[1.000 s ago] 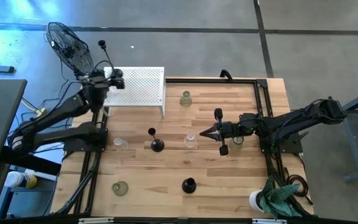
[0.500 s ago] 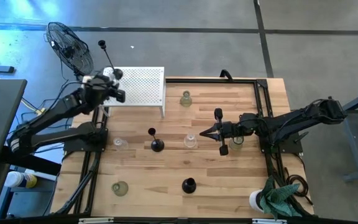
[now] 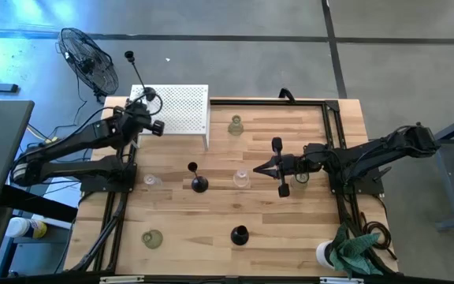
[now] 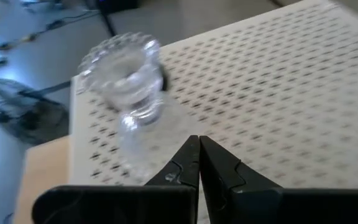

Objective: Pick & Place candle stick holders
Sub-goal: Put the bottom transparent candle holder on the shelf

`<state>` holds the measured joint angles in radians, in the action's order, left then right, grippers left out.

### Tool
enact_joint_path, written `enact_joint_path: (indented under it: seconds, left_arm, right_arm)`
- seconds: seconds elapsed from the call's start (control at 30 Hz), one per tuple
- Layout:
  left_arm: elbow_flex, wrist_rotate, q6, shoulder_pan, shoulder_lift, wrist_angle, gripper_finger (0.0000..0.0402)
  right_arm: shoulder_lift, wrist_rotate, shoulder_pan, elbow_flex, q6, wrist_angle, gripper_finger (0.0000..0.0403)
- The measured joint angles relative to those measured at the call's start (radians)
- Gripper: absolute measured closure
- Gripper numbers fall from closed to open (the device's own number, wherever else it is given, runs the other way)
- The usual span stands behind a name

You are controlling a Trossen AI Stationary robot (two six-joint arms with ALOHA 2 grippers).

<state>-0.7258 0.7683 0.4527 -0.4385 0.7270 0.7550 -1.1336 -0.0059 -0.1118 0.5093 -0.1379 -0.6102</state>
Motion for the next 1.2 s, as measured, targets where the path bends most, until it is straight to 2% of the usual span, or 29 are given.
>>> enact_joint_path:
  seconds: [0.13, 0.33, 0.63, 0.8, 0.97, 1.1, 1.2]
  left_arm:
    - [0.000, 0.054, 0.023, 0.000, 0.011, 0.008, 0.0400]
    - [0.000, 0.081, 0.024, 0.000, 0.011, 0.000, 0.0400]
    - [0.001, -0.002, -0.018, 0.000, 0.061, -0.079, 0.0401]
    - [0.001, 0.093, -0.014, -0.001, 0.127, -0.093, 0.0401]
    - [0.001, 0.136, -0.007, -0.002, 0.148, -0.100, 0.0401]
    - [0.001, 0.150, -0.007, -0.052, 0.148, -0.094, 0.0401]
    - [0.001, 0.120, -0.022, -0.104, 0.148, -0.106, 0.0401]
  right_arm:
    - [0.000, -0.002, 0.000, 0.000, 0.000, 0.000, 0.0402]
    - [0.000, -0.002, 0.000, 0.000, 0.000, 0.000, 0.0402]
    - [0.000, -0.002, 0.000, 0.000, 0.000, 0.000, 0.0401]
    - [0.000, -0.002, 0.000, 0.000, 0.000, 0.000, 0.0402]
    - [0.000, -0.002, 0.000, 0.000, 0.000, 0.000, 0.0401]
    - [0.000, -0.003, 0.000, 0.000, 0.000, 0.000, 0.0402]
    - [0.000, -0.005, 0.000, 0.000, 0.001, 0.000, 0.0401]
